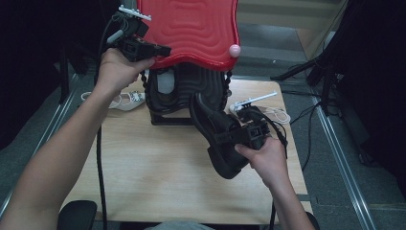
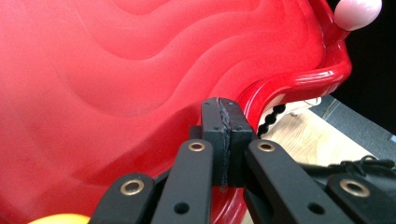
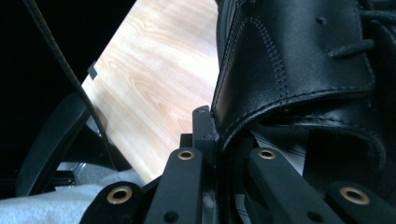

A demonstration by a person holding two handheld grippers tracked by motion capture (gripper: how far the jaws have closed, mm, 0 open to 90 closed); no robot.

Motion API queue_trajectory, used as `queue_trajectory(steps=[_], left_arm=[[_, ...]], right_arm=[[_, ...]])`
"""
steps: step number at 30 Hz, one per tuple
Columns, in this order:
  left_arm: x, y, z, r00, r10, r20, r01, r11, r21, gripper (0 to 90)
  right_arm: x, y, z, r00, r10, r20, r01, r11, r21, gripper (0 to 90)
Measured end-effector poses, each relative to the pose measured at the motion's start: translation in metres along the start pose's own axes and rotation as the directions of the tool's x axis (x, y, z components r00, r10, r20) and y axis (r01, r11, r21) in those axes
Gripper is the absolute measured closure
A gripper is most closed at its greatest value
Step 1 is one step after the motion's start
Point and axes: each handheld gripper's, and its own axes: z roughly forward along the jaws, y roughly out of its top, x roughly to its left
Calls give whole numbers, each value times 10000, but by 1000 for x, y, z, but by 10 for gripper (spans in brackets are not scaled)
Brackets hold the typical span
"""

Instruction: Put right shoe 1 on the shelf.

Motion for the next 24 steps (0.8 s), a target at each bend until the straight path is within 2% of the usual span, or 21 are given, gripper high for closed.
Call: queue_trajectory(steps=[14,16,19,22,24], left_arm=[[-1,-1,2,9999,133,-11,-133,9999,-60,900],[-1,-1,1,9999,144,5,-144,9999,-52,900],[-1,-1,1,9999,152,21,-152,9999,-43,900],[0,-1,1,9998,172,36,-171,9998,-47,900],[0,-1,1,9998,188,40,-187,9998,-48,900]], right_arm=[[-6,40,22,9962,-1,875,78,9960,-885,881],[-6,48,26,9942,-126,1070,240,9941,-1055,881],[-3,56,33,9882,-284,1508,466,9918,-1187,880],[1,60,42,9770,-422,2092,719,9880,-1364,880],[3,62,49,9665,-550,2506,917,9863,-1374,880]])
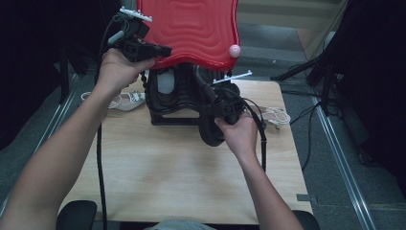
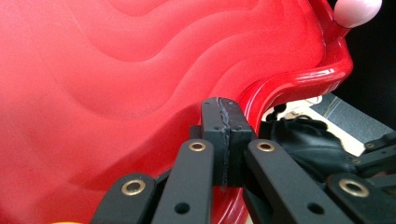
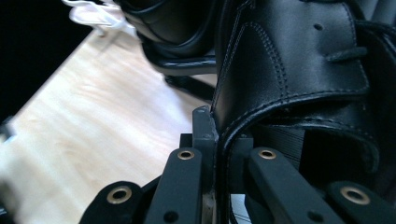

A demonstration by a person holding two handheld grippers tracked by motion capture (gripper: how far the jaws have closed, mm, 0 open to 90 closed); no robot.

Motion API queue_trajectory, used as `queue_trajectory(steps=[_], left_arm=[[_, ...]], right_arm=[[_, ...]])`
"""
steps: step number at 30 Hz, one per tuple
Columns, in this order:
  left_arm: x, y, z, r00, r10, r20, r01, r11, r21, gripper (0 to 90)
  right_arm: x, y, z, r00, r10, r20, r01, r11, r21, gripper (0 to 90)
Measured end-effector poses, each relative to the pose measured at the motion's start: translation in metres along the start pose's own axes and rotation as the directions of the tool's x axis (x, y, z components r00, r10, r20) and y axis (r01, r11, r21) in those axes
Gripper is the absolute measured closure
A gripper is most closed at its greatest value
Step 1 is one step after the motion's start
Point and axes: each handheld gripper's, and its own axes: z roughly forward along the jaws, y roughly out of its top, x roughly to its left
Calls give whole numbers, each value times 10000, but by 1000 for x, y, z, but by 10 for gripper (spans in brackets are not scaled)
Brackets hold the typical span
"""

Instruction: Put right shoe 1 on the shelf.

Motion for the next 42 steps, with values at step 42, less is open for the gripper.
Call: queue_trajectory(steps=[42], left_arm=[[-2,1,-1,9991,410,-141,-408,9990,166,900]], right_arm=[[8,21,71,9773,91,2114,424,9704,-2378,822]])
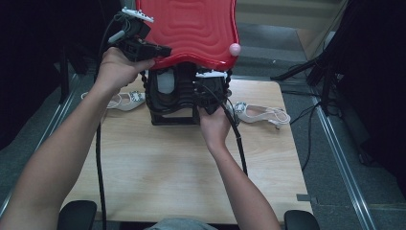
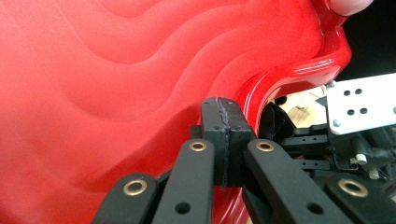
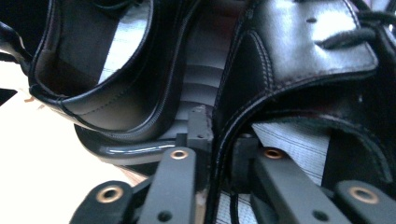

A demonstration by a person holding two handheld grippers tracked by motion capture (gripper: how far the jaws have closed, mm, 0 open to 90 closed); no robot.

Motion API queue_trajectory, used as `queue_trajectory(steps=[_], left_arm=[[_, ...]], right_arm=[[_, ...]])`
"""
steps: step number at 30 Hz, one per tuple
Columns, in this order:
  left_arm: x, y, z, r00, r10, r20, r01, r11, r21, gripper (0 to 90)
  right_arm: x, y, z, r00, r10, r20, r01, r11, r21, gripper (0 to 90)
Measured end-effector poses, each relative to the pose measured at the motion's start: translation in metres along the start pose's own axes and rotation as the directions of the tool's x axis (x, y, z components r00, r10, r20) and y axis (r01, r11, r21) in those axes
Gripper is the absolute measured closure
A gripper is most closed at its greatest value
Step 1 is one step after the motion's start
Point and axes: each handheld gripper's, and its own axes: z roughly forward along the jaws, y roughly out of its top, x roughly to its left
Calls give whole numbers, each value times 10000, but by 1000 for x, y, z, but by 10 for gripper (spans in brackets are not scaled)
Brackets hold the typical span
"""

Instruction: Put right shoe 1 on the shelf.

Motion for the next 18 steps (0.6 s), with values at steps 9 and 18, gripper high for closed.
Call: queue_trajectory(steps=[9,18], left_arm=[[0,0,0,10000,-31,-55,31,10000,-71,900],[-1,0,1,9999,-50,-89,49,9999,-89,900]], right_arm=[[1,0,2,9984,-116,-545,119,9999,54,693],[2,1,-5,9951,101,-983,-78,9997,239,665]])
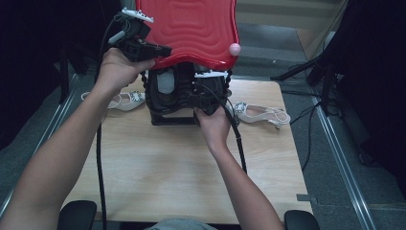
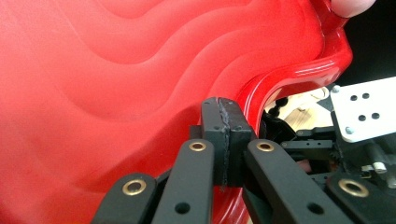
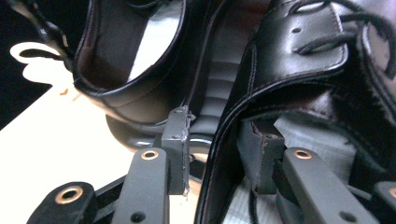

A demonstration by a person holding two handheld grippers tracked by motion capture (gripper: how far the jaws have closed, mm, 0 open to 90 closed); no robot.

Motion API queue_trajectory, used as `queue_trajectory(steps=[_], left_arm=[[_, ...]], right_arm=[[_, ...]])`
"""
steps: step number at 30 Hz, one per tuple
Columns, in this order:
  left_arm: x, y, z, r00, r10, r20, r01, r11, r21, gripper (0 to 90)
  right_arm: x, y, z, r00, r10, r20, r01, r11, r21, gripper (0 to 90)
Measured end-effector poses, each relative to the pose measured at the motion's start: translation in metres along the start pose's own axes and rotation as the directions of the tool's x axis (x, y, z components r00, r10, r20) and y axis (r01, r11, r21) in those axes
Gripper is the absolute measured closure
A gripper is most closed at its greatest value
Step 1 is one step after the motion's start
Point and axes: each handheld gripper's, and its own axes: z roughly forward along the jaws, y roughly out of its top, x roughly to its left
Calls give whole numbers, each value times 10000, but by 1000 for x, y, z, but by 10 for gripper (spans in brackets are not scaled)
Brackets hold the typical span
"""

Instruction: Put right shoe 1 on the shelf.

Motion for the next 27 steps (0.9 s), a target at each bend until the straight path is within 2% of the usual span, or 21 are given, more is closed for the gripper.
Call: queue_trajectory(steps=[3,10,11,14,16,20,21,27], left_arm=[[0,0,0,10000,-29,4,29,10000,21,900],[0,0,0,10000,-79,14,79,10000,33,900],[0,0,0,10000,-89,13,89,10000,21,900],[0,1,0,9999,-104,5,104,9999,32,900],[0,1,0,9999,-112,0,112,9999,38,900],[0,1,0,9999,-110,-3,110,9999,44,900],[0,1,1,9999,-132,-6,132,9999,36,900],[0,1,0,9999,-117,-8,117,9999,39,900]], right_arm=[[0,0,-5,9997,180,-173,-177,9997,179,665],[1,0,-23,9984,98,-561,-81,9995,298,662],[3,-2,-32,9970,57,-777,-34,9996,292,673],[5,-6,-45,9945,-16,-1050,42,9997,246,703],[7,-10,-53,9933,-247,-1133,283,9991,306,744],[8,-20,-65,9893,-311,-1428,362,9988,336,807],[7,-29,-71,9856,-344,-1654,383,9991,200,830],[2,-50,-77,9839,-486,-1717,510,9987,94,849]])
